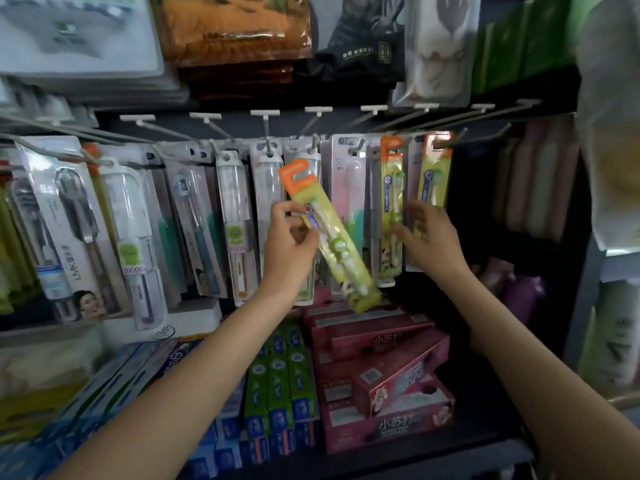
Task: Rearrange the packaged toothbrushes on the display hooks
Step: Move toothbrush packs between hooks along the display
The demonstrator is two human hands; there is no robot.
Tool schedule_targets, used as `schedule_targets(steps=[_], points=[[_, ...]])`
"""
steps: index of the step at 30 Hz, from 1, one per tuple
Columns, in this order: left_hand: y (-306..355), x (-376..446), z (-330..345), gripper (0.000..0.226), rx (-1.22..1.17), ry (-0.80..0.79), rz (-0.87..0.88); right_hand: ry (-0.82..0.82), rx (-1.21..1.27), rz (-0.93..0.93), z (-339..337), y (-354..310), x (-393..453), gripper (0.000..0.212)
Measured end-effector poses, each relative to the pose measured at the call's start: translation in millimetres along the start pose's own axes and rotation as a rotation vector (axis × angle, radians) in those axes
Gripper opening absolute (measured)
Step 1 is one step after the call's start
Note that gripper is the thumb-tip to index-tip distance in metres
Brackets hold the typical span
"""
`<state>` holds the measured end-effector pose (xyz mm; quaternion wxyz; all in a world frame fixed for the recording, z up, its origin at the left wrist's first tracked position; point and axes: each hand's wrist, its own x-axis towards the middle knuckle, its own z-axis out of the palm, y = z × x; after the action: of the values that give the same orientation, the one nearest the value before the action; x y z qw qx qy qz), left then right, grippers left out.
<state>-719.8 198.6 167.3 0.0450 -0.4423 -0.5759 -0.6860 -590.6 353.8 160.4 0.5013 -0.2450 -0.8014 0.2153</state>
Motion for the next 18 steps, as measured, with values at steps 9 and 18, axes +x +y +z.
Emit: schedule_targets(steps=[9, 18], points=[[-12, -7, -16, 0.030, 0.065, -0.014, 0.058, 0.106, -0.103, 0.050, 23, -1, 6, 0.074], [-22, -16, -48, 0.022, 0.051, -0.025, 0.056, 0.087, -0.105, -0.278, 12, -16, -33, 0.059]])
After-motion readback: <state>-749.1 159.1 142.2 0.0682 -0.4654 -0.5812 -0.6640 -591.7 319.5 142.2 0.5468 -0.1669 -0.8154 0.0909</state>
